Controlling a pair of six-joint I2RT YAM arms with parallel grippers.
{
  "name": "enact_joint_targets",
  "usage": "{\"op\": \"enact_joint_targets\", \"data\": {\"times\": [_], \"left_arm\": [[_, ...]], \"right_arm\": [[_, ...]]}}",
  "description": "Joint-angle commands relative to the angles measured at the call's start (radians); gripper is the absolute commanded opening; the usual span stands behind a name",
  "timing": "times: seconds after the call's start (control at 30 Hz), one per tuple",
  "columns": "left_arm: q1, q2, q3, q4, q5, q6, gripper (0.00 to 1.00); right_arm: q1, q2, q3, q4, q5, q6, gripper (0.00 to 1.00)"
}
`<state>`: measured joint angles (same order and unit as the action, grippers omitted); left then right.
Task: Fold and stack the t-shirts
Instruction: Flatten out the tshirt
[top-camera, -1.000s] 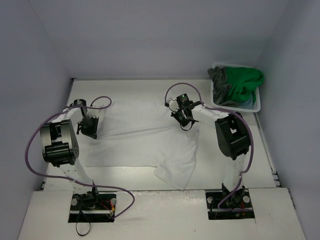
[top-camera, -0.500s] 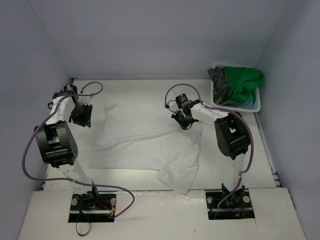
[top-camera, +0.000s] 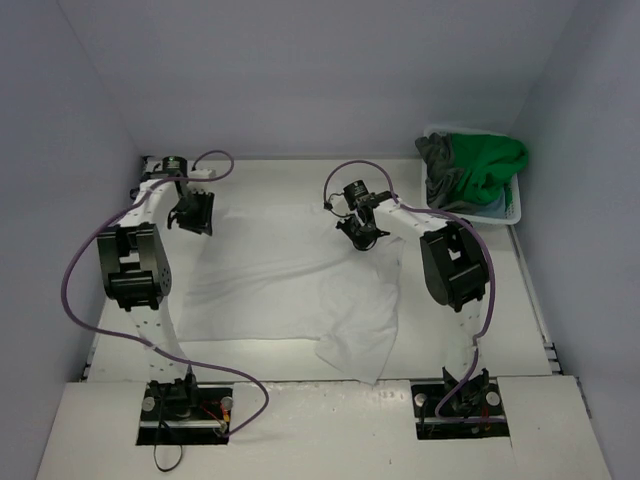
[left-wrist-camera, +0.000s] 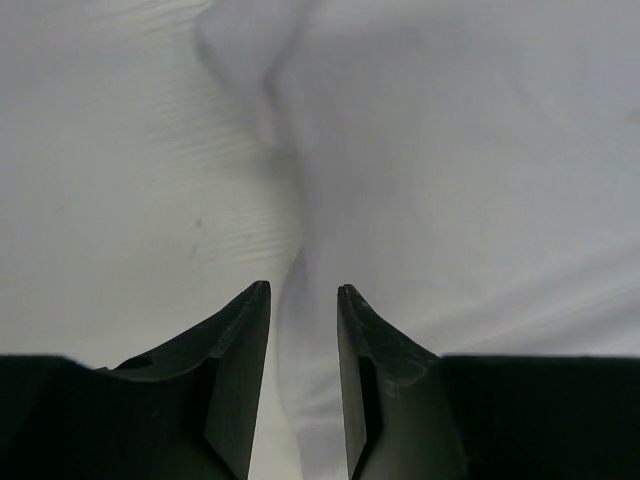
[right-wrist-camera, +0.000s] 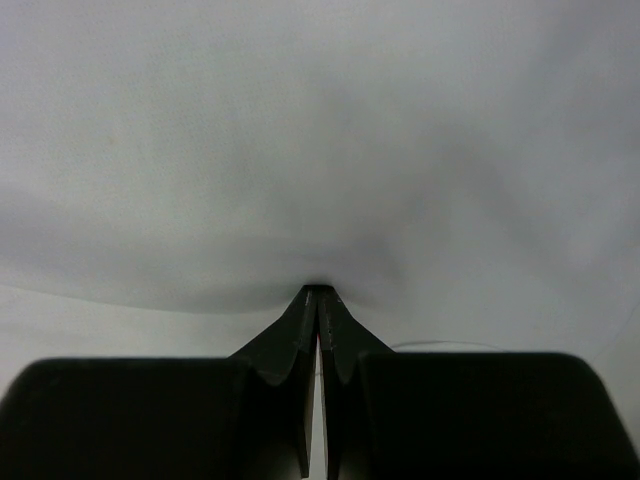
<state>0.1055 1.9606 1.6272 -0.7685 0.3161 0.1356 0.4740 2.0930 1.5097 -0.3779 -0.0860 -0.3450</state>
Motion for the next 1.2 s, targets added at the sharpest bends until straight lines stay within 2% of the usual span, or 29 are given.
{"op": "enact_joint_targets", "data": {"times": [0.0,0.17,0.37,0.63,0.83,1.17], "left_arm": [[-0.053,0.061,0.086,0.063,0.020,-0.034,0.28],[-0.067,0.133,0.132,0.107,-0.043,-0.050,0.29],[-0.066,0.113,0.123,0.176,-0.109,-0.039,0.31],[-0.063,0.173,0.108,0.209,-0.276,0.001,0.34],[-0.056,0.170,0.102,0.248,-0.295,-0.007,0.34],[-0.050,0.080,0.221,0.207,-0.270,-0.056,0.35]], "right_arm": [[0.009,0.019,0.037,-0.024,-0.006,0.011,0.00],[0.009,0.012,0.011,-0.023,-0.015,0.015,0.00],[0.009,-0.005,-0.012,-0.023,-0.018,0.012,0.00],[0.009,-0.010,-0.023,-0.023,-0.026,0.020,0.00],[0.008,-0.010,-0.043,-0.018,-0.020,0.014,0.00],[0.002,-0.021,-0.043,-0.018,-0.031,0.024,0.00]]}}
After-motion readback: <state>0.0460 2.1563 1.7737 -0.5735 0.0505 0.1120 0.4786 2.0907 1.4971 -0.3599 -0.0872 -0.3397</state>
